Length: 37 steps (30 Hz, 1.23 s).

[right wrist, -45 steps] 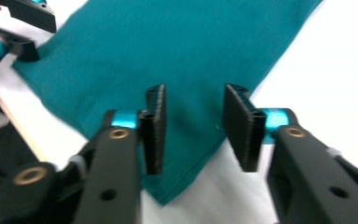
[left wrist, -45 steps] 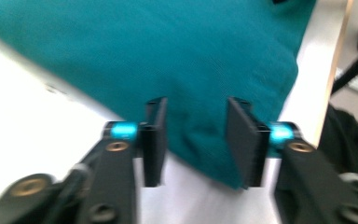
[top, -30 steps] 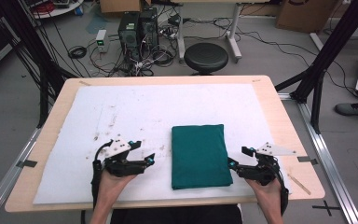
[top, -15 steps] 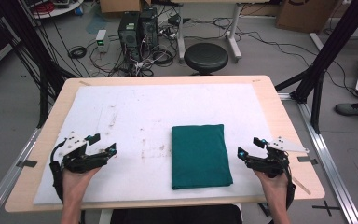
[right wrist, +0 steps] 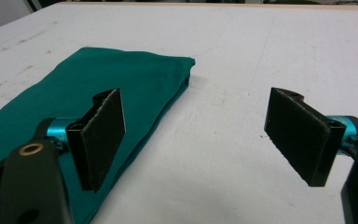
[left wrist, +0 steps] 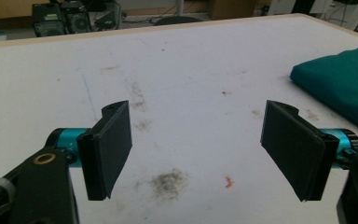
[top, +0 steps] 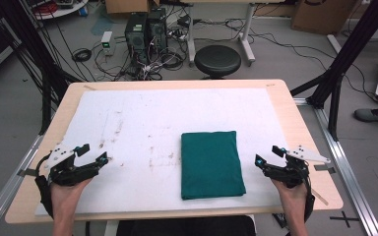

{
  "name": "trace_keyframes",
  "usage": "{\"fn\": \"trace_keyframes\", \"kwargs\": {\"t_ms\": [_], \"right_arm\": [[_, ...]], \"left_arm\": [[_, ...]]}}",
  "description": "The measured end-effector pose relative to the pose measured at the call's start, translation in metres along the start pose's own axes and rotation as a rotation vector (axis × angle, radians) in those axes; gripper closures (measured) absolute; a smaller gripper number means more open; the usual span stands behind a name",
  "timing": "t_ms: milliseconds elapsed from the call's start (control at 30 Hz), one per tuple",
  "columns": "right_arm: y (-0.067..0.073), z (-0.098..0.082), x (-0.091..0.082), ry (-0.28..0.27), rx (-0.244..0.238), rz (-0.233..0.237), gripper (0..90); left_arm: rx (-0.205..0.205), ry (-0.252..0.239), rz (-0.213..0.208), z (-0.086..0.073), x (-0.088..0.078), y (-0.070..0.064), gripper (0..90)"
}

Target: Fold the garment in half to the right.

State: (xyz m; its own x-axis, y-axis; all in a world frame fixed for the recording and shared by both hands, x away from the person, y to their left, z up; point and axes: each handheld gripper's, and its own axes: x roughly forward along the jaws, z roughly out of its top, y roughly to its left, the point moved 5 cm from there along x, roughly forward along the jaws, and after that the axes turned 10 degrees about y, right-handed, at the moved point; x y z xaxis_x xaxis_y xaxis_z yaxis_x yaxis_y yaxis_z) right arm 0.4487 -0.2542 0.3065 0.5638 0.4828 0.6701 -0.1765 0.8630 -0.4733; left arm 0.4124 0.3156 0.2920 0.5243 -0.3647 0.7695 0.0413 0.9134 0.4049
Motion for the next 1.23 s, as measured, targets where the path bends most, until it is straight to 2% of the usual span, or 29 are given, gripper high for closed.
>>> {"fn": "trace_keyframes", "kwargs": {"t_ms": [367, 467, 633, 833, 1233], "right_arm": [[-0.004, 0.002, -0.002, -0.004, 0.006, -0.004, 20.7], [-0.004, 0.003, -0.001, -0.003, 0.011, -0.004, 20.7], [-0.002, 0.007, -0.001, -0.016, 0.004, -0.006, 20.7], [-0.001, 0.008, 0.004, -0.002, -0.006, 0.001, 20.7], [-0.004, 0.007, -0.001, -0.003, -0.007, -0.013, 20.7]], "left_arm": [[-0.033, -0.006, 0.027, -0.004, -0.01, 0.016, 24.7], [-0.044, 0.01, 0.033, -0.007, -0.01, 0.019, 24.7], [-0.032, 0.008, 0.028, -0.005, -0.015, 0.02, 24.7], [-0.048, 0.002, 0.039, -0.009, -0.018, 0.023, 24.7], [-0.042, -0.009, 0.027, -0.007, -0.015, 0.021, 24.7]]}}
